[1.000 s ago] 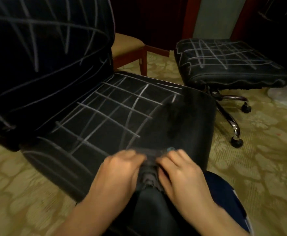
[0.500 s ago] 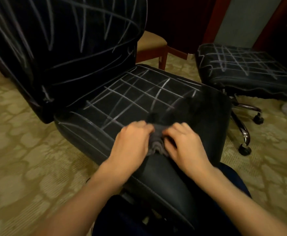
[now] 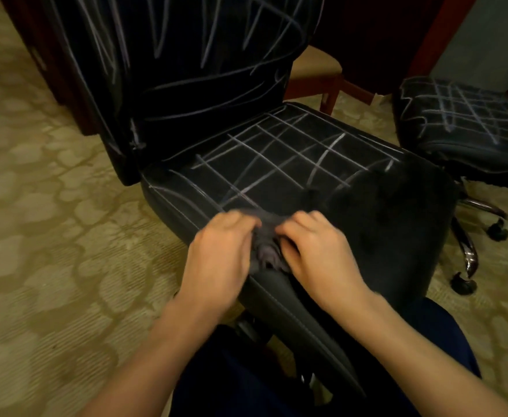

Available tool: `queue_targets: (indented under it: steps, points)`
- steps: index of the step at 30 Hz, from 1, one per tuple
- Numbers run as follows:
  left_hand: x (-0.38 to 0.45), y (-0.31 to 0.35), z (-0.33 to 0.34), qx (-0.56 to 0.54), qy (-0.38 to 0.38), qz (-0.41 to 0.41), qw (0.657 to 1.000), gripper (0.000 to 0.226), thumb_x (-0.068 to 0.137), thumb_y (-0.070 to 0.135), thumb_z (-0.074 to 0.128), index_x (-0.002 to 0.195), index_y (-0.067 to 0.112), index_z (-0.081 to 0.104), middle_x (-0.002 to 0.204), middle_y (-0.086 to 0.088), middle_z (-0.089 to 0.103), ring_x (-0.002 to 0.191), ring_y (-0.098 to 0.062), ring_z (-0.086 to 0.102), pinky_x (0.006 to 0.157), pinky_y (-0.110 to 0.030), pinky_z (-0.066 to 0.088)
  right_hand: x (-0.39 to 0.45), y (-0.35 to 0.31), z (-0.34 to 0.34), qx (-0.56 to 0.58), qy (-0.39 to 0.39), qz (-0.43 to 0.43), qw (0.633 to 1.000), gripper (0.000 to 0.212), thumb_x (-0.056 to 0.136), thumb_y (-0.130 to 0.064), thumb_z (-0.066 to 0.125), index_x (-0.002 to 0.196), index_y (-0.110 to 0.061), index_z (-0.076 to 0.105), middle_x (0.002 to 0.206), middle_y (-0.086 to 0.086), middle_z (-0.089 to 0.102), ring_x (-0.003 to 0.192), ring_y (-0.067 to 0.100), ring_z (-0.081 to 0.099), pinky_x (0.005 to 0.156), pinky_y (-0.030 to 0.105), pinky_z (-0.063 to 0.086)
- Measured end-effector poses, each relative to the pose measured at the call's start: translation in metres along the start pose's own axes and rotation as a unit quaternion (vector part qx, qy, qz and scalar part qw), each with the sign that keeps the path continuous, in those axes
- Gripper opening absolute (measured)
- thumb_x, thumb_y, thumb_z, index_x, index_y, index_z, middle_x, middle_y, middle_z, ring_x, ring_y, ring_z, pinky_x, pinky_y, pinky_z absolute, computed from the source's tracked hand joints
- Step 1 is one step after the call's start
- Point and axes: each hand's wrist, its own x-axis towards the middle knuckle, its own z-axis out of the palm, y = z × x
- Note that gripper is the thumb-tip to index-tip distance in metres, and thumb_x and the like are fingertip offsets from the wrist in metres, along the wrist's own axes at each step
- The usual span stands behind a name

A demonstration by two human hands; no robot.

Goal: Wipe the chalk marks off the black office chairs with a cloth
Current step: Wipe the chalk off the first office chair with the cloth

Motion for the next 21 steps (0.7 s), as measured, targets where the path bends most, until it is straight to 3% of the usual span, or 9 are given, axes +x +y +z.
queue_targets:
  steps: [5,8,12,16,18,21]
  points:
    - [-0.061,0.004,0.005,-0.056,0.056,0.0,0.997,0.029,0.089,-0.001,0.064,0.114,0.009,0.072,0.113,0.0,0.068,0.107,-0.011,0.06,0.1,-0.014,0.042,-0.031,-0.008,-0.007,0.066,-0.017,-0.079,0.995,0.021,0.093,-0.022,0.054,0.101,-0.015,0.073,0.1,-0.004,0.065,0.095,0.017,0.06,0.081,0.027,0.052]
    - [-0.042,-0.011,0.011,-0.053,0.087,-0.021,0.995,0.028,0.089,-0.004,0.06,0.113,0.004,0.072,0.111,-0.006,0.069,0.105,-0.016,0.062,0.099,-0.019,0.044,-0.002,-0.015,0.004,0.062,-0.018,-0.097,0.993,0.026,0.093,-0.025,0.05,0.1,-0.014,0.073,0.1,-0.002,0.065,0.094,0.016,0.057,0.081,0.026,0.049]
    - [-0.008,-0.04,0.0,-0.017,0.112,-0.082,0.99,0.023,0.091,-0.005,0.06,0.11,0.004,0.071,0.105,-0.008,0.068,0.098,-0.024,0.062,0.089,-0.034,0.049,0.053,-0.034,0.025,0.03,-0.046,-0.062,0.997,0.02,0.093,-0.019,0.056,0.106,-0.012,0.07,0.105,0.002,0.063,0.097,0.02,0.055,0.077,0.039,0.054]
    - [-0.033,-0.038,-0.004,0.016,0.095,-0.053,0.994,0.027,0.085,-0.009,0.064,0.107,0.005,0.068,0.1,-0.008,0.065,0.092,-0.026,0.061,0.082,-0.031,0.045,0.037,-0.031,0.012,0.04,-0.073,-0.104,0.991,0.028,0.096,-0.029,0.046,0.106,-0.017,0.069,0.106,-0.003,0.061,0.098,0.012,0.051,0.079,0.03,0.051]
    - [-0.063,-0.028,-0.002,-0.004,0.095,-0.024,0.995,0.025,0.089,-0.001,0.059,0.111,0.012,0.063,0.103,-0.003,0.062,0.093,-0.022,0.06,0.083,-0.031,0.046,0.008,-0.031,-0.002,0.063,-0.084,-0.138,0.985,0.032,0.094,-0.034,0.043,0.104,-0.019,0.07,0.105,-0.005,0.062,0.096,0.01,0.054,0.078,0.023,0.05]
    - [-0.072,-0.027,0.005,-0.046,0.122,-0.013,0.991,0.022,0.094,0.011,0.051,0.112,0.012,0.063,0.109,0.003,0.06,0.097,-0.017,0.06,0.089,-0.028,0.048,-0.004,-0.031,-0.001,0.061,-0.062,-0.151,0.985,0.03,0.093,-0.029,0.046,0.103,-0.018,0.071,0.103,-0.005,0.064,0.096,0.013,0.059,0.079,0.025,0.054]
